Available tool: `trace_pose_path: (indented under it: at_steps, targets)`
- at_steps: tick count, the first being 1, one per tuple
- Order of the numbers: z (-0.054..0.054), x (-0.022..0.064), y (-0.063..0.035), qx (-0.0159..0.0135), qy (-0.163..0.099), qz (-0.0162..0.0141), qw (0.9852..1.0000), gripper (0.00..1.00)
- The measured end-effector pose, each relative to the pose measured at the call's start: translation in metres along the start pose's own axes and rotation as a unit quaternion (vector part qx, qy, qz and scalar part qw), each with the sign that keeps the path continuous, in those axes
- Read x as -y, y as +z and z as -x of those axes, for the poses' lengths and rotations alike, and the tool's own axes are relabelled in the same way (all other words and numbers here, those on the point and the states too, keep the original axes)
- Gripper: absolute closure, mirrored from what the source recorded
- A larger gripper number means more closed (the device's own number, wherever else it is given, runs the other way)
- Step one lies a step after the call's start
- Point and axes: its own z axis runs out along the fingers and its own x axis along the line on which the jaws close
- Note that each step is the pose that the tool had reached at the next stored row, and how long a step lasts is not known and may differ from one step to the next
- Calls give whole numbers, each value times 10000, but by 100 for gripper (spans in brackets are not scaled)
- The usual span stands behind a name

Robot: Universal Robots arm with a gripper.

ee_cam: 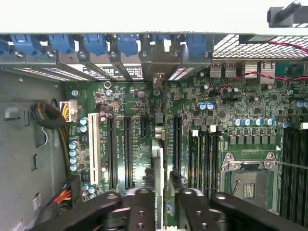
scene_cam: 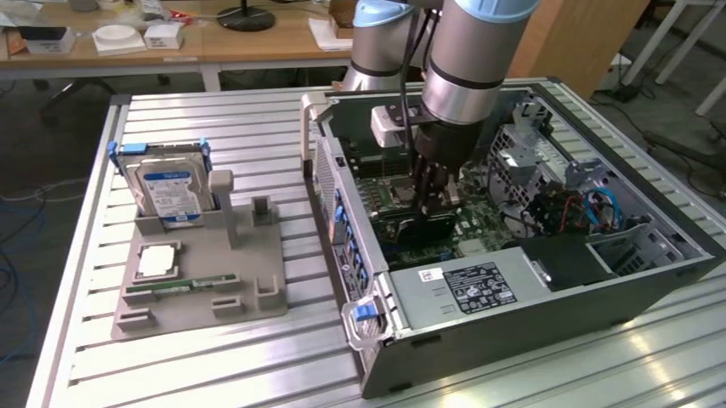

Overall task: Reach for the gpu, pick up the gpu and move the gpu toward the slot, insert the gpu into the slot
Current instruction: 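Insert the gpu into the slot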

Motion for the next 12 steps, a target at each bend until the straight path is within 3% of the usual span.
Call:
trace_pose_path:
  at_steps: [1,3,5,12]
  targets:
    - [0,0,0,0,0,0,10000,75]
    - [0,0,0,0,0,0,10000,86]
    - [0,0,0,0,0,0,10000,90]
    - [0,0,0,0,0,0,10000,90]
